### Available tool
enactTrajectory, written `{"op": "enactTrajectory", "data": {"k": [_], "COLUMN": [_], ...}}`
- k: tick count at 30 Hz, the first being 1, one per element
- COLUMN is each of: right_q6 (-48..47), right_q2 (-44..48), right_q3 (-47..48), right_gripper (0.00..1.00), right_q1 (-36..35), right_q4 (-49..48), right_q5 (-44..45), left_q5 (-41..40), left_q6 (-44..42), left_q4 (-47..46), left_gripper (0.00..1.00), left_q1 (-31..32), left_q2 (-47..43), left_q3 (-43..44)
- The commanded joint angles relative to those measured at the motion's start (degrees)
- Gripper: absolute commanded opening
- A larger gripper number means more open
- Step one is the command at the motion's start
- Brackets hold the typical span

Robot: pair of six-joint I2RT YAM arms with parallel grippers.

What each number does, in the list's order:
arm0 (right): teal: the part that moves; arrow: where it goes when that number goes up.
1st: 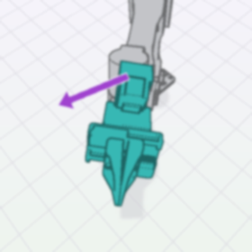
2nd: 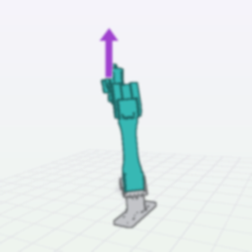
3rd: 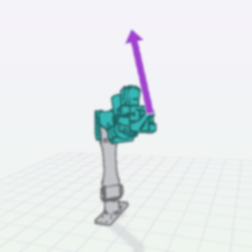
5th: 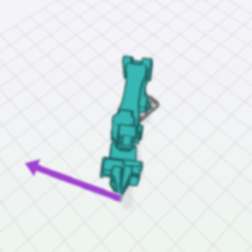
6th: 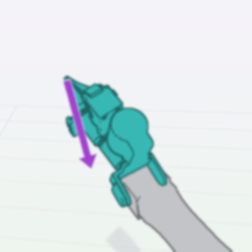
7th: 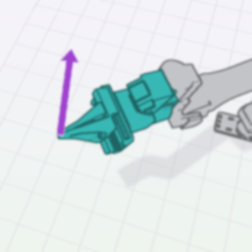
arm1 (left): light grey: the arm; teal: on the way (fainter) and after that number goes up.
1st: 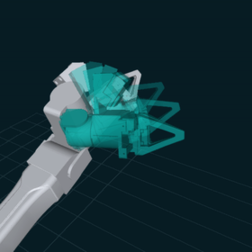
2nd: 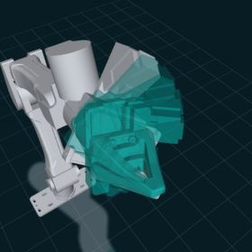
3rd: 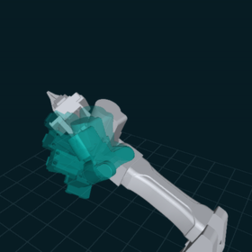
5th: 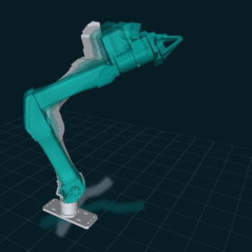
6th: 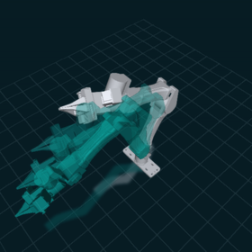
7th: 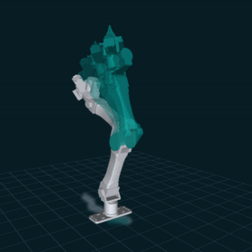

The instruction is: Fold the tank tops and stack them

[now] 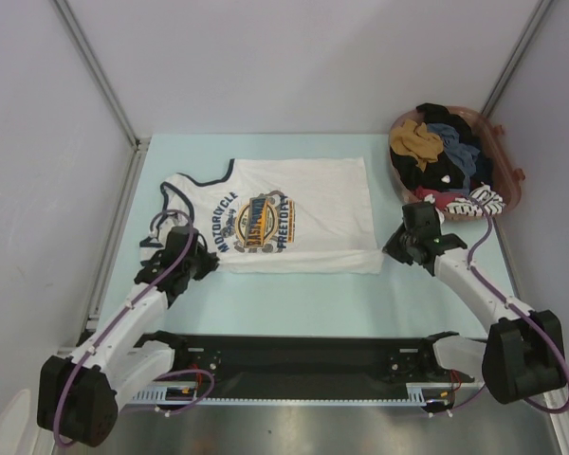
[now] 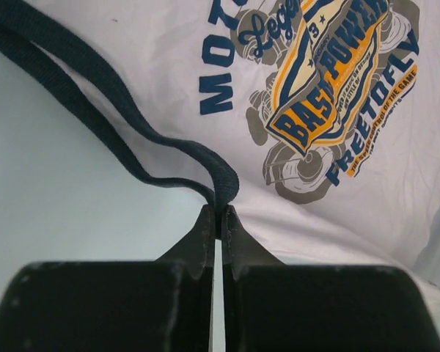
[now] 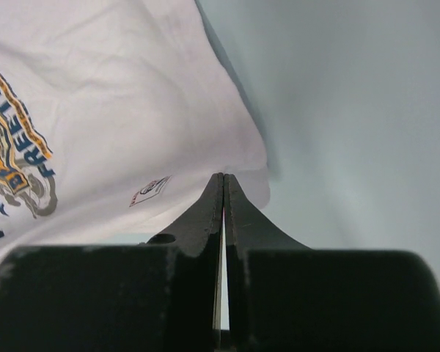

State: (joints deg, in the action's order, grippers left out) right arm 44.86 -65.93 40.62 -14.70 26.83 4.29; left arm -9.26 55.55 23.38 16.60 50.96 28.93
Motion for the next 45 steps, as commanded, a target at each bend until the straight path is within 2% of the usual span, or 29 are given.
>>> {"op": "enactTrajectory", "data": {"k": [1, 12, 18, 31, 45], "right_q6": [-3.0, -3.9, -3.5, -3.7, -3.8], "right_q2": [-3.7, -18.3, -24.8, -31.4, -37.9], "right_q3": [5.2, 13.6, 20.2, 28.9, 35.0], "right_gripper": [0.00, 0.00, 0.00, 0.00, 0.00], "right_q1": [1.5, 4.3, 4.6, 4.6, 4.7], "right_q4": [-4.4, -9.6, -10.0, -5.9, -5.5], "right_q5": [-0.9, -3.4, -4.8, 0.5, 2.0], "left_q5": [-2.5, -2.0, -0.8, 1.4, 1.1], "left_q6": [-1.8, -4.6, -5.4, -5.6, -6.3], "left_q4": [-3.5, -9.6, -10.8, -13.2, -12.7], "left_gripper": [0.00, 0.00, 0.00, 0.00, 0.00], "left_q1": [-0.3, -6.5, -7.0, -7.6, -8.2], "left_q2": [3.0, 13.3, 20.9, 33.5, 40.5], "left_q3": [4.4, 9.7, 14.1, 22.0, 27.8]}}
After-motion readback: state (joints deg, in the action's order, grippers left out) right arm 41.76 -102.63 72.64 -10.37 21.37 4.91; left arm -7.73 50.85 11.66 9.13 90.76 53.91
